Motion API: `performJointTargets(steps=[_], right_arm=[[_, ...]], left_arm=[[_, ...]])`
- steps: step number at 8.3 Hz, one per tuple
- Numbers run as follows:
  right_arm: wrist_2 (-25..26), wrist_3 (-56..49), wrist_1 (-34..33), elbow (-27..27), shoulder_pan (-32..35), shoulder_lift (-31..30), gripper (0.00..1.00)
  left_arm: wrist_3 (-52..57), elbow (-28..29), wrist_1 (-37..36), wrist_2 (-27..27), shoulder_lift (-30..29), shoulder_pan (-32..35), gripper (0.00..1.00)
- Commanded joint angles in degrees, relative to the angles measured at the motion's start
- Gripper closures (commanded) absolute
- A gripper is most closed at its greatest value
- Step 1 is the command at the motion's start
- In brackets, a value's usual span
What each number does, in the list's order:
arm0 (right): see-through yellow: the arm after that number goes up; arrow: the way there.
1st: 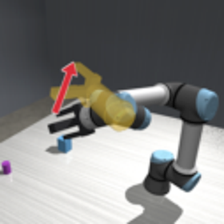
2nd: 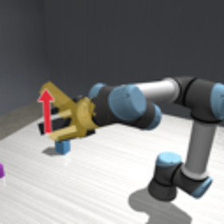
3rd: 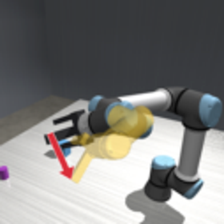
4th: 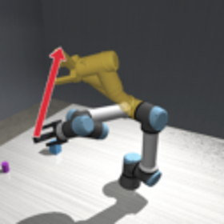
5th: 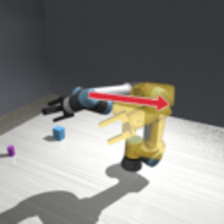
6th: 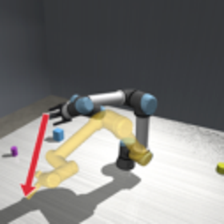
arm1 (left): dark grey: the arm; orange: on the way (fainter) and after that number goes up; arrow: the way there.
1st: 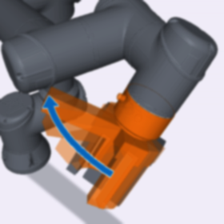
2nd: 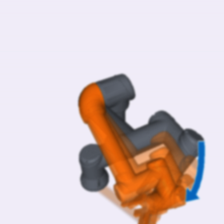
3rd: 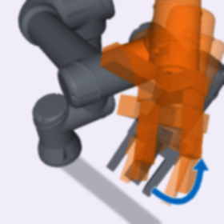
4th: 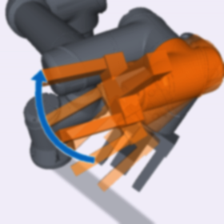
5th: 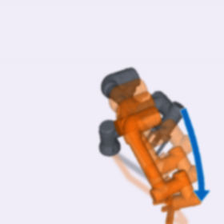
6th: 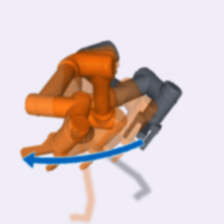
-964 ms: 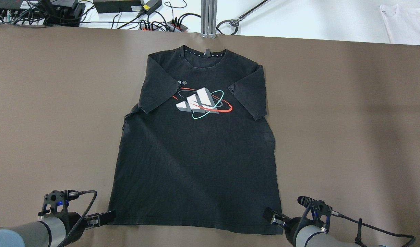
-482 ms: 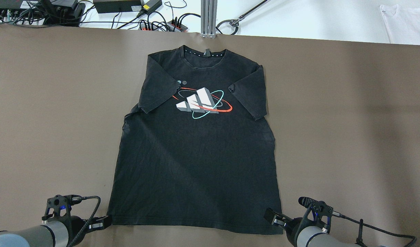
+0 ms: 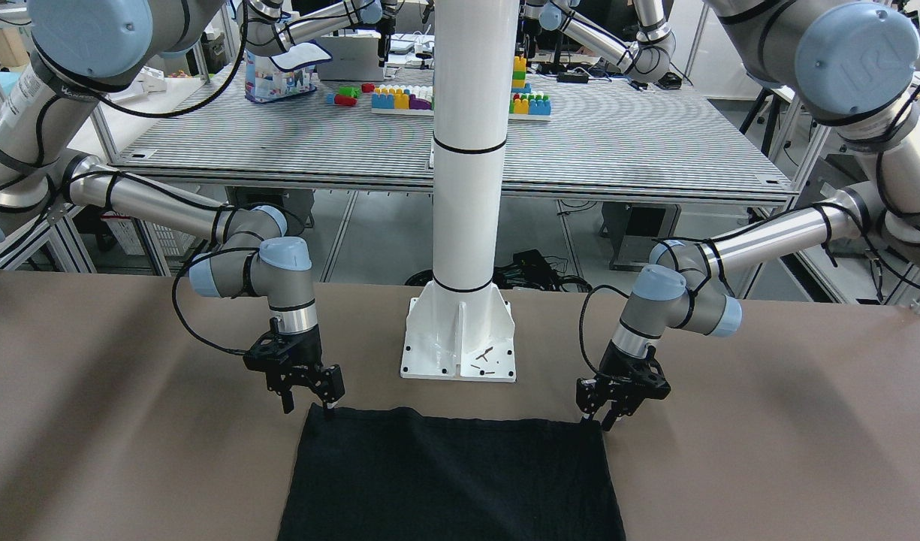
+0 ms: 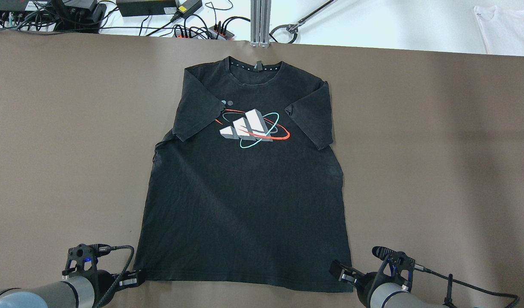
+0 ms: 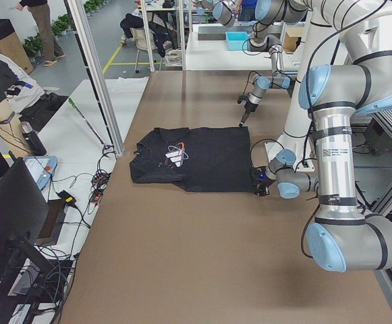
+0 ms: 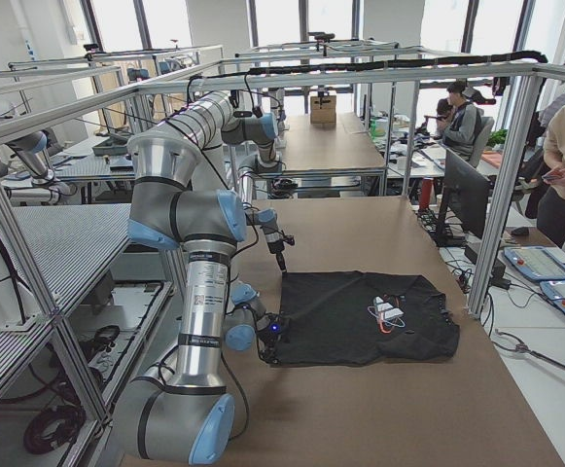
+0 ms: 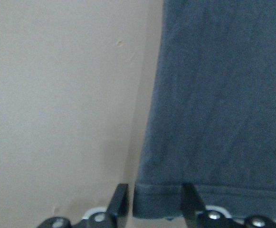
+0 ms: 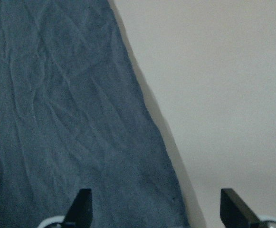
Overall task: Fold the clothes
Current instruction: 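Close both grippers on the hem corners nearest the robot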
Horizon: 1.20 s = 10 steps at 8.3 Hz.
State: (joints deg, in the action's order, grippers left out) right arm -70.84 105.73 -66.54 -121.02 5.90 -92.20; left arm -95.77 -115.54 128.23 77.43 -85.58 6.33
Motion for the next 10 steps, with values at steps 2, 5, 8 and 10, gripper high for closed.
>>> performJointTargets(steps=[2, 5, 8, 10], right_arm=[[0.0, 0.0, 0.0, 0.0, 0.0, 0.0, 0.05], [0.1, -0.1, -1.1, 0.2, -1.8, -2.6, 0.06], [2.5, 0.1, -3.7, -0.7, -5.3, -1.7, 0.35], [2.5, 0.1, -3.8, -1.1, -6.5, -1.2, 0.60]], left_arm=[[0.0, -1.1, 0.0, 0.0, 0.0, 0.3, 1.00], [0.0, -1.1, 0.0, 0.0, 0.0, 0.3, 1.00], [0.0, -1.1, 0.0, -0.1, 0.0, 0.2, 1.00], [0.0, -1.1, 0.0, -0.1, 0.0, 0.2, 1.00]])
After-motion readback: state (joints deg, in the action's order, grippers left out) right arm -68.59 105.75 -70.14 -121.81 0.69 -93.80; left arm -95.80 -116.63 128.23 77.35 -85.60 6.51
